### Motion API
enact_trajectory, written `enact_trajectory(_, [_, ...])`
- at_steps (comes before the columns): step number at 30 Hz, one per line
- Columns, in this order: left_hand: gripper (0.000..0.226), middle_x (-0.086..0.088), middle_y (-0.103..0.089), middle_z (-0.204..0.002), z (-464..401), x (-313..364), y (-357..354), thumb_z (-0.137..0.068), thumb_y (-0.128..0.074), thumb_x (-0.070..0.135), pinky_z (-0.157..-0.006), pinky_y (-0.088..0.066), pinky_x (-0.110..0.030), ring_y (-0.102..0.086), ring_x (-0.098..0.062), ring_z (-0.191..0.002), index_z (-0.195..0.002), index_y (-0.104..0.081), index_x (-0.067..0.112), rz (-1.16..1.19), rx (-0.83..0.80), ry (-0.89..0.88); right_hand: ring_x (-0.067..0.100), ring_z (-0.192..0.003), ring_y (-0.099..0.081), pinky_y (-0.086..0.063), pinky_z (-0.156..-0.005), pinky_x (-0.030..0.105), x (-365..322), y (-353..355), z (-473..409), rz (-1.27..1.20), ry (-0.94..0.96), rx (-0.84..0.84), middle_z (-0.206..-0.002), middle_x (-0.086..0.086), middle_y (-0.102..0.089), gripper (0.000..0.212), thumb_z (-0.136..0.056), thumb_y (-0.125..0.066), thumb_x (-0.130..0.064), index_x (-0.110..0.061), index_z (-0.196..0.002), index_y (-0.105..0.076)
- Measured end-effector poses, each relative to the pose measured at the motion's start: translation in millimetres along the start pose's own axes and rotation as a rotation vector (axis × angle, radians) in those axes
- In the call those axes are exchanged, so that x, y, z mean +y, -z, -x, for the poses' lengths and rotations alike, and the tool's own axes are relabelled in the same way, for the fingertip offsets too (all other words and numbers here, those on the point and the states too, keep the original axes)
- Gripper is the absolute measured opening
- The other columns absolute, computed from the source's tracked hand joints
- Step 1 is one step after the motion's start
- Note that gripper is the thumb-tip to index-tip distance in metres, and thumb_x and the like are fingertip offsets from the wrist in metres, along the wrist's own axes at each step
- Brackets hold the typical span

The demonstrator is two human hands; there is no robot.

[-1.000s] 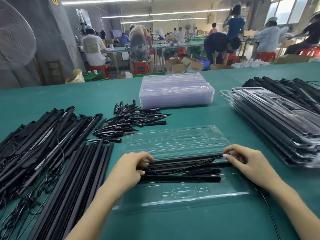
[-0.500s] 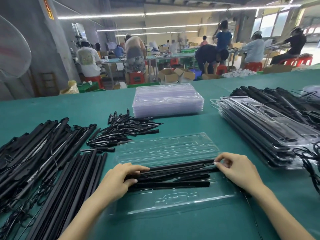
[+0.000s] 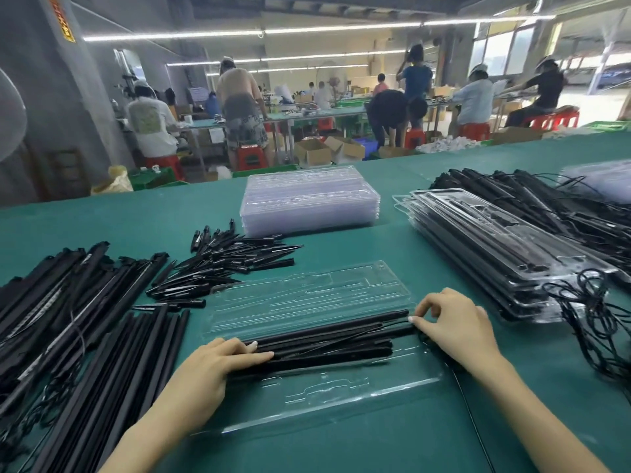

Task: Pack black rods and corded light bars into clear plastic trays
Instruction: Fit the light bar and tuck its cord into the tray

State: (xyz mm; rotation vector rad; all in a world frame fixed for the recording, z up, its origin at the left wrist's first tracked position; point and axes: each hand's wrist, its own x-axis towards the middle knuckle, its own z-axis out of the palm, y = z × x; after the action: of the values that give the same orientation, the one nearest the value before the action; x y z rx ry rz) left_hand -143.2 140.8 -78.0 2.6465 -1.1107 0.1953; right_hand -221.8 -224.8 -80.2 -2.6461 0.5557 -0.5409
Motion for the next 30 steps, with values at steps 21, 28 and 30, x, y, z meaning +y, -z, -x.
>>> enact_trajectory(21, [0.086, 0.018, -0.037, -0.112, -11.9, 3.7, -4.8, -0.089, -0.029, -0.008, -0.089, -0.029, -0.021, -0.032, -0.001, -0.11, -0.132, -0.017, 0.065, -0.074, -0.057, 0.068, -0.006, -0.059, -0.05, -0.04, -0.058, 0.013, -2.5, 68.8, 116.5, 0.256, -0.174, -0.377, -0.057, -0.01, -0.055, 0.062, -0.068, -0.033, -0.09, -0.033, -0.06, -0.055])
enact_trajectory(28, [0.064, 0.026, -0.043, -0.103, -20.0, 3.3, 14.9, -0.092, -0.046, 0.001, -0.093, -0.037, -0.023, -0.043, -0.003, -0.105, -0.122, -0.044, 0.058, 0.14, -0.131, 0.064, 0.008, -0.028, -0.037, -0.024, -0.029, 0.013, -27.3, 75.8, 96.3, -0.897, -0.294, -0.824, -0.046, 0.012, -0.053, 0.038, -0.078, -0.066, -0.043, -0.015, -0.055, -0.056])
enact_trajectory(30, [0.06, 0.025, -0.043, -0.105, -20.9, 6.0, 18.2, -0.091, -0.047, 0.001, -0.093, -0.037, -0.021, -0.043, -0.003, -0.107, -0.123, -0.048, 0.052, 0.132, -0.149, 0.079, 0.005, -0.026, -0.033, -0.023, -0.028, 0.011, -39.0, 72.3, 89.6, -1.006, -0.291, -0.888, -0.043, 0.009, -0.05, 0.033, -0.077, -0.065, -0.038, -0.016, -0.053, -0.057])
